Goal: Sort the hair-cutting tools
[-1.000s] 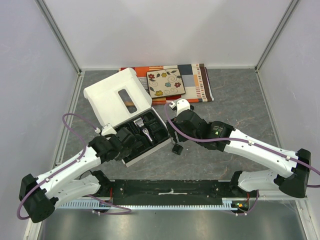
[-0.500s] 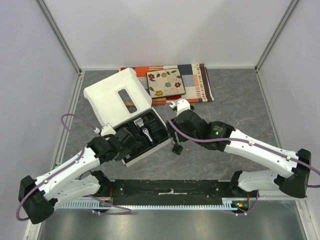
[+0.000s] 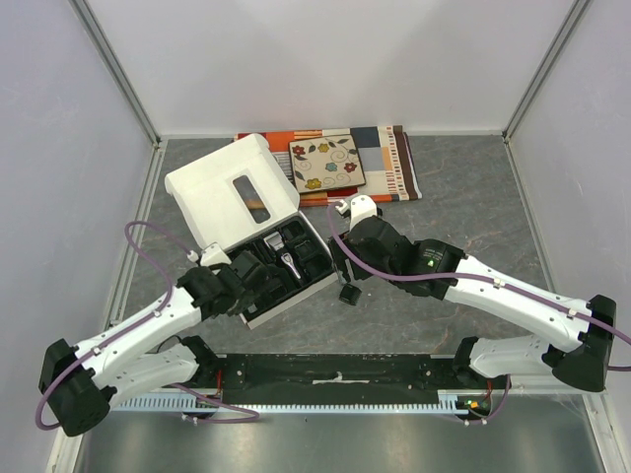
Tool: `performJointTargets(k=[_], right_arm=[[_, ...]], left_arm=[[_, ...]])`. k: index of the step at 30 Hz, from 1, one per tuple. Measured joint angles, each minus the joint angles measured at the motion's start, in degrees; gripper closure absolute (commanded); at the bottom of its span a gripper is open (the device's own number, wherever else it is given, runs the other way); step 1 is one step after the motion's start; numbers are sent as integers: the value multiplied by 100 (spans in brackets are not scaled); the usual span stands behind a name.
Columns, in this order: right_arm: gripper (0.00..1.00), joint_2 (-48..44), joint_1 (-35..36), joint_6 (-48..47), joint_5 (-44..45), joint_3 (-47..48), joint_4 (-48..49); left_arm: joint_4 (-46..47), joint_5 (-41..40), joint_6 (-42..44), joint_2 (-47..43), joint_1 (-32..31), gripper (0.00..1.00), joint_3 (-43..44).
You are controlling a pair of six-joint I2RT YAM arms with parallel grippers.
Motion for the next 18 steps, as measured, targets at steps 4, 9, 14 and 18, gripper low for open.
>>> performJointTargets(k=[4,9,14,18], right_arm=[[21,0,0,-2,0,0,-2],[21,0,0,-4,0,0,0],[21,0,0,-4,0,-37,11],[21,0,0,-4,-2,-140,7]], left_arm=[[7,-61,0,81,0,97,2],[22,-144,0,166,0,97,11],[105,-190,28,267,9,97,9],[348,-254,66,422,28,97,-61]])
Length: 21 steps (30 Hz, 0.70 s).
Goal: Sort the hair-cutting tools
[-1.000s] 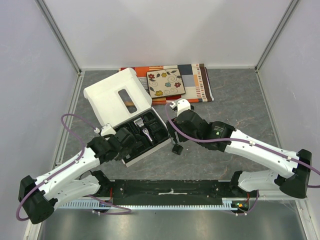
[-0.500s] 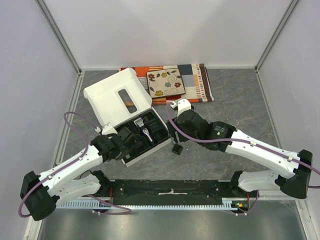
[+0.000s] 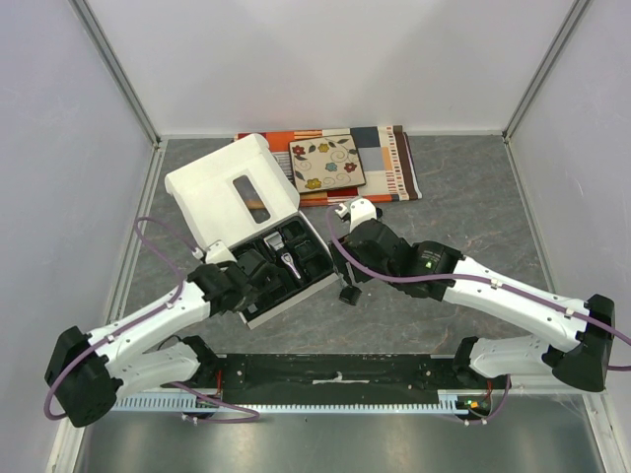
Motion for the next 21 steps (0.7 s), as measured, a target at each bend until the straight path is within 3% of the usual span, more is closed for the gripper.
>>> performJointTargets(k=[4,14,21], right_arm=[[21,0,0,0,-20,-33,2],[20,0,0,0,17,-33,2],[8,192,-68,57,428,-31,2]], left_arm=[[431,-26,4,181,42,97,-205],[428,-24,46,-144,52,97,-247],[170,-4,271,-555,52,89,79]])
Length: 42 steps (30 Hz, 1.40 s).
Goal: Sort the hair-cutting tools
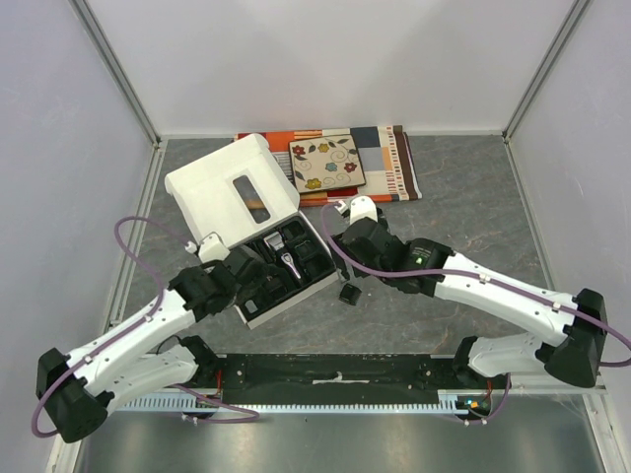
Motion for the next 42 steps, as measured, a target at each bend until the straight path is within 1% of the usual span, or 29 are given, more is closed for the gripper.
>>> performJointTargets(k=[2,3,5,6,8,9,12,16,21,25,31,33,37,38,40,41,42], right_arm=[[5,118,-118,24,131,0,11],[5,212,-260,48,188,2,46],[5,393,-557,66,260,0,129],[5,514,-758,87,267,0,199],[5,785,-1126,142,282,0,356],[5,953,-1318,188,293,0,455],[6,1484,-1705,382,302,7,695],[7,2179,-2028,723,293,153,903],[7,3016,-2299,1154,409,603,1088],[9,3423,-2382,1515,564,807,1169],[11,3967,-2483,1947,645,1152,1235],[14,4157,-2500,2039,684,1320,1250],[24,4435,-2511,2142,769,1580,1248],[31,4494,-2511,2157,791,1641,1250],[41,4575,-2511,2199,815,1716,1255],[52,4597,-2511,2201,828,1729,1257],[57,4605,-2511,2203,839,1731,1250]], left_arm=[[-42,-2,85,-127,0,86,205],[-48,-2,144,-175,0,82,297],[-76,0,293,-219,0,77,461],[-92,4,367,-221,0,71,555],[-94,11,564,-205,0,64,713],[-87,15,658,-199,0,58,778],[-72,35,973,-192,0,51,909],[48,177,1611,-199,0,50,1117],[223,448,2527,-201,15,49,1589],[365,717,3161,-247,26,48,1805],[490,999,3860,-334,26,46,1836],[516,1051,4015,-304,33,46,1836],[608,1204,4295,-184,98,46,1832],[649,1257,4352,-175,114,46,1816],[765,1399,4439,-179,144,46,1746],[807,1486,4474,-179,157,46,1707],[855,1539,4507,-179,162,46,1657]])
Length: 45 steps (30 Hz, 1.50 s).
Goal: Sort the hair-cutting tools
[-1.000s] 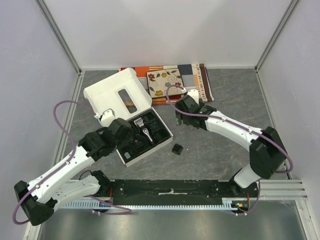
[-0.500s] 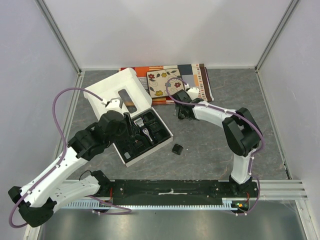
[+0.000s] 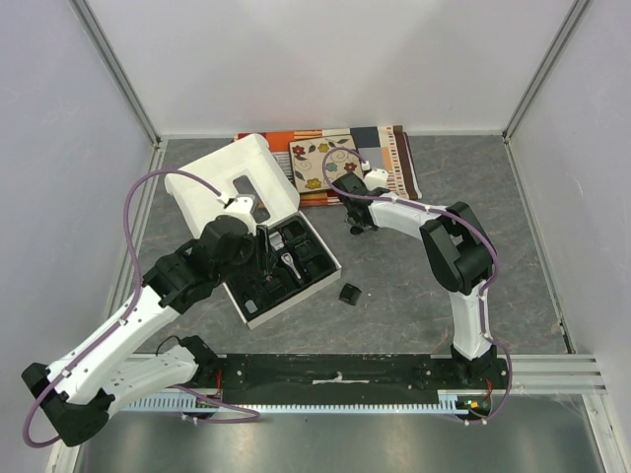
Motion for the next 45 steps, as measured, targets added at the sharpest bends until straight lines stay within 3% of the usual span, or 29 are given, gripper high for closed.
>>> performJointTargets(k=[1,4,5,7,14,22,29,36,45], right_arm=[[68,0,0,4,9,0,-4],[84,0,0,48,70,-2,2],[94,0,0,59,85,-2,0],[100,-2,0,57,105,-13,2],[100,-275,199,-48,385,-278,-15],[100,-1600,1416,-463,944,-319,-334],[100,-2540,1965,-188,435,-326,-310],[100,-2433,2592,442,35,-280,-4],[100,-1405,3237,1036,-98,483,404]], left_arm=[[26,59,22,0,4,46,-46],[81,170,72,-7,33,46,-151],[96,221,85,-11,48,46,-181],[118,271,96,-37,63,46,-240],[125,422,103,-334,79,46,-326],[-136,553,74,-732,79,46,-129],[-337,564,-188,-1147,79,46,122],[-411,595,-459,-1541,79,46,356],[-437,708,-616,-1729,79,47,597]])
